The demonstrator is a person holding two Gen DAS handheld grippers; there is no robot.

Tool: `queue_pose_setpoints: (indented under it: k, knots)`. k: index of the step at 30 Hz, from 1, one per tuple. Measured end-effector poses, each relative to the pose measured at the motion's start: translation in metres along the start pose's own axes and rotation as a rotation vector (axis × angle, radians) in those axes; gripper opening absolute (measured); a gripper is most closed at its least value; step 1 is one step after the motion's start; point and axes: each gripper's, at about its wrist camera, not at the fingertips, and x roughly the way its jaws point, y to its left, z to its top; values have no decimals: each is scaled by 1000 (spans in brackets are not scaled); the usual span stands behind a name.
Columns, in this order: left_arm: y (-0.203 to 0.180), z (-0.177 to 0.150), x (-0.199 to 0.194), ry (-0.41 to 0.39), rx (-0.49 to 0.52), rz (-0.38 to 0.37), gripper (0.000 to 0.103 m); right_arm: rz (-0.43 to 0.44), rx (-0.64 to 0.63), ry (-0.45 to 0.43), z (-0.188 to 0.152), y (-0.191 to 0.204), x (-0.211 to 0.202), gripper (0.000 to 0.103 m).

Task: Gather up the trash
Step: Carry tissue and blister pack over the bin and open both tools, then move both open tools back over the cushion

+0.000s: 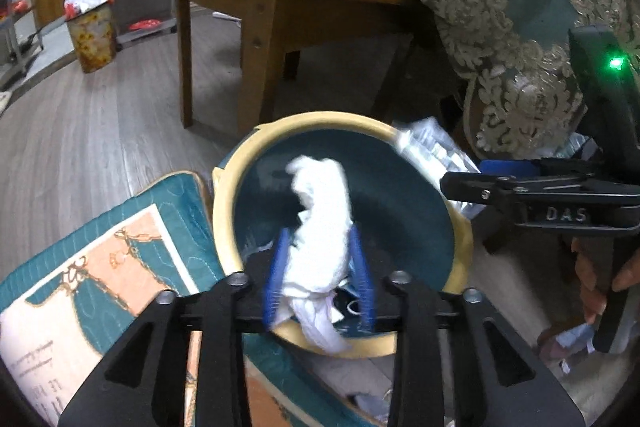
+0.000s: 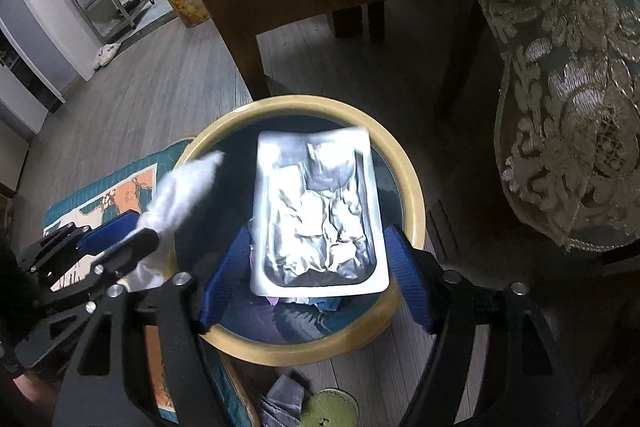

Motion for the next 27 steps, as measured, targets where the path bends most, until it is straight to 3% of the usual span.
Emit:
queue_pose_setpoints:
  k: [8,17,20,27]
  knots:
    - [23,-3,-25,-18,-26,33,41,6,13,3,6,10,-2,78]
    - [54,-22,-97,-79,-59,106,45,6,-59,-51,6,52,-29,79]
    - [67,-33,-125,-103,-79,142,49,10,-80,-65,2,66,-36,84]
    - [105,-64,-190,-160,-141,250,76,51,-102,-62,-7,109,-40,90]
